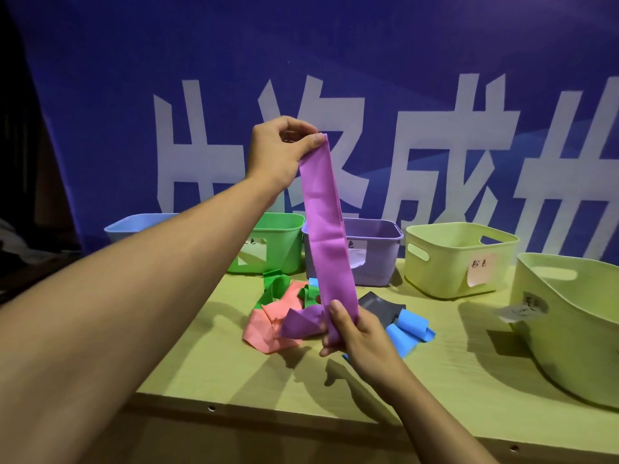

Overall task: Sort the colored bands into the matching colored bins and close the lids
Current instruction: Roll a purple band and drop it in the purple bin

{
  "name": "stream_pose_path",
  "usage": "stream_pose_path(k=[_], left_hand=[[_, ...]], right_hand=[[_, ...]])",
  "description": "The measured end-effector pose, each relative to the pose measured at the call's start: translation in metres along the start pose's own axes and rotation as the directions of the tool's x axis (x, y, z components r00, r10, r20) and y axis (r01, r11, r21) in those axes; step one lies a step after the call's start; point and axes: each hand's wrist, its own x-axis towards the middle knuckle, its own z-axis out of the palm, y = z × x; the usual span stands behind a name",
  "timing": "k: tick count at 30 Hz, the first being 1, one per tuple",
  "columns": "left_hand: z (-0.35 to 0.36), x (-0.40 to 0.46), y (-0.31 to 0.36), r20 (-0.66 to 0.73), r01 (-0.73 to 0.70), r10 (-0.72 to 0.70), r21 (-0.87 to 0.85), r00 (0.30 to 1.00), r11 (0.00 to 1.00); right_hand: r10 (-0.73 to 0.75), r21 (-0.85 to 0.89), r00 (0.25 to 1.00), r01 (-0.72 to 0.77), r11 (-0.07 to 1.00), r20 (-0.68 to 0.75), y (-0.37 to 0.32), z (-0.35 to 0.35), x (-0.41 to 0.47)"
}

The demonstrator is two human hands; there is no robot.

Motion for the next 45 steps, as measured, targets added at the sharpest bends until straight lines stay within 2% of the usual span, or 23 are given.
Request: stream_pose_path(k=[5,9,13,18,26,31,33,37,39,40,42,45], left_hand=[[-0.002,-0.003,-0.007,0.015,0.033,-0.033,0.015,0.999,0.999],[-0.006,-0.002,-0.007,0.014,0.038,-0.039,0.032,0.999,0.999],[-0.009,-0.001,-0.008,0.01,0.038,-0.038,0.042,0.999,0.998],[-0.012,0.001,-0.01,-0.011,0.047,-0.046,0.033,0.999,0.998],[-0.01,0.003,-0.008,-0.008,0.064,-0.063,0.034,0.998,0.997],[-0.004,0.003,-0.012,-0.03,0.069,-0.067,0.062,0.997,0.996],[-0.001,0.001,-0.018,-0.028,0.083,-0.081,0.072,0.996,0.994],[0.009,-0.01,-0.031,0.014,0.109,-0.11,0.085,0.994,0.99],[0.018,-0.02,-0.036,0.038,0.114,-0.118,0.094,0.992,0.989],[0.023,-0.025,-0.039,0.05,0.12,-0.125,0.097,0.991,0.988],[0.032,-0.035,-0.045,0.07,0.127,-0.132,0.072,0.989,0.989],[0.045,-0.045,-0.055,0.086,0.142,-0.144,0.032,0.986,0.989]], right_hand=[[-0.038,0.119,0.999,0.036,0.992,0.014,0.002,0.004,-0.007],[-0.003,0.254,1.0,0.007,0.967,-0.017,0.002,0.004,-0.008],[0.018,0.185,1.0,-0.014,0.983,-0.016,0.001,0.001,-0.01],[0.073,0.237,0.995,-0.055,0.97,-0.069,0.001,0.004,-0.011],[0.032,0.167,0.999,-0.026,0.986,-0.032,-0.008,0.007,-0.021],[0.208,0.154,0.97,-0.188,0.97,-0.123,-0.005,0.01,-0.02],[0.252,0.072,0.952,-0.243,0.967,-0.176,-0.004,0.009,-0.021],[0.249,-0.139,0.928,-0.295,0.945,-0.278,-0.001,0.0,-0.025],[0.251,-0.28,0.919,-0.337,0.899,-0.303,0.002,-0.006,-0.022],[0.235,-0.395,0.92,-0.352,0.849,-0.314,0.003,-0.009,-0.02],[0.174,-0.645,0.925,-0.362,0.673,-0.338,0.007,-0.014,-0.015],[0.09,-0.832,0.936,-0.345,0.434,-0.34,0.012,-0.016,-0.01]])
